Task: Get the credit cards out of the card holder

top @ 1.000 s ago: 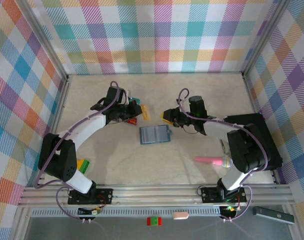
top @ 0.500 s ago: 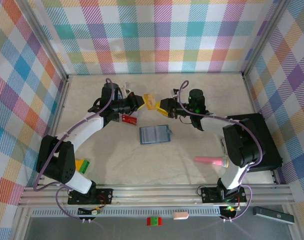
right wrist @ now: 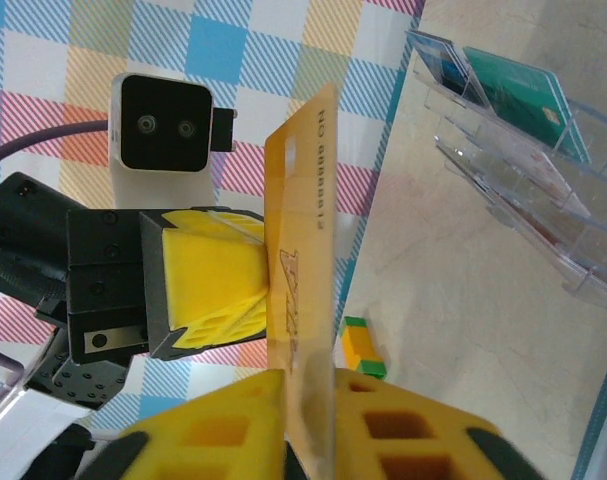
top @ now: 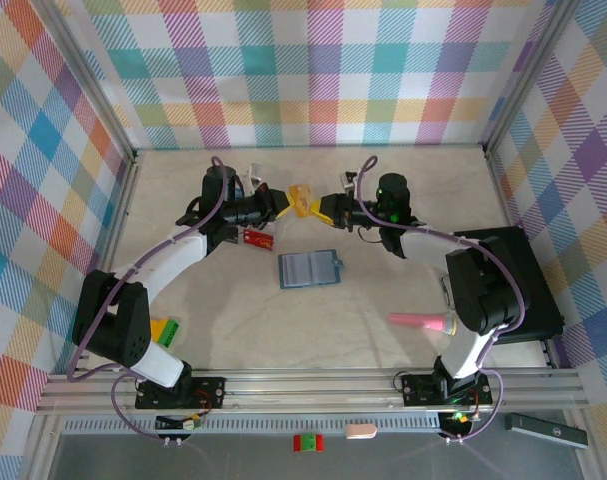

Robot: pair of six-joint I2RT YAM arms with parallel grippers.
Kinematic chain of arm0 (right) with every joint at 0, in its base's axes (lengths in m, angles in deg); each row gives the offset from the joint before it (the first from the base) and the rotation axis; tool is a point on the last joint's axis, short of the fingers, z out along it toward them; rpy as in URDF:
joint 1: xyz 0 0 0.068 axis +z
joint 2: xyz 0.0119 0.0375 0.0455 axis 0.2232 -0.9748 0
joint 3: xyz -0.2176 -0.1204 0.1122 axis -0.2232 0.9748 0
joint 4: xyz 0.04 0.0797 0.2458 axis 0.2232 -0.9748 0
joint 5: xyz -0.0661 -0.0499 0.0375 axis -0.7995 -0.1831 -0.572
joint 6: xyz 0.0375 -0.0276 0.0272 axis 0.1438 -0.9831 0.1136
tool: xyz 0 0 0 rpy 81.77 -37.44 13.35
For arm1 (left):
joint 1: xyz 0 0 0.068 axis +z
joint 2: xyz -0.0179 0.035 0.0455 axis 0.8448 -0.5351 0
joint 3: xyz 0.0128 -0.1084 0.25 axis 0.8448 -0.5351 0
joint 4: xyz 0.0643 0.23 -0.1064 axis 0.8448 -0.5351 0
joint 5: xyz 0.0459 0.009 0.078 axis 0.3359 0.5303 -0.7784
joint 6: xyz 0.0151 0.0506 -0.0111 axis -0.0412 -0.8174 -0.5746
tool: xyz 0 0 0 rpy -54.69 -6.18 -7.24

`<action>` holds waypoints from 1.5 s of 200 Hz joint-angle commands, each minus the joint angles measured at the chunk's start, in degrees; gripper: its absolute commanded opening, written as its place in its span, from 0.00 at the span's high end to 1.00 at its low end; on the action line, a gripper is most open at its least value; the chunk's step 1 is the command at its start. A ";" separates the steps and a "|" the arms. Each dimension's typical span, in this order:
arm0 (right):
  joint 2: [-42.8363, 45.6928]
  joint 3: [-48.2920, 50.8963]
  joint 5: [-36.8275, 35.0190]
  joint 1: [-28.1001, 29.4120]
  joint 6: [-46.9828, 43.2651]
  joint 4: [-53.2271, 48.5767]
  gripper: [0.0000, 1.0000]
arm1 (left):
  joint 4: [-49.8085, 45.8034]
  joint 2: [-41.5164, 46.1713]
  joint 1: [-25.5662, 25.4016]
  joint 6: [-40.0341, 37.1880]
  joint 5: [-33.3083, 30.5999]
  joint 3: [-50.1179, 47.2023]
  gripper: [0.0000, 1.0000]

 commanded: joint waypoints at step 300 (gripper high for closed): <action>-20.06 -51.49 -31.50 18.36 -67.81 -59.84 1.00 | -35.98 17.77 25.30 -9.39 -14.41 -8.06 0.00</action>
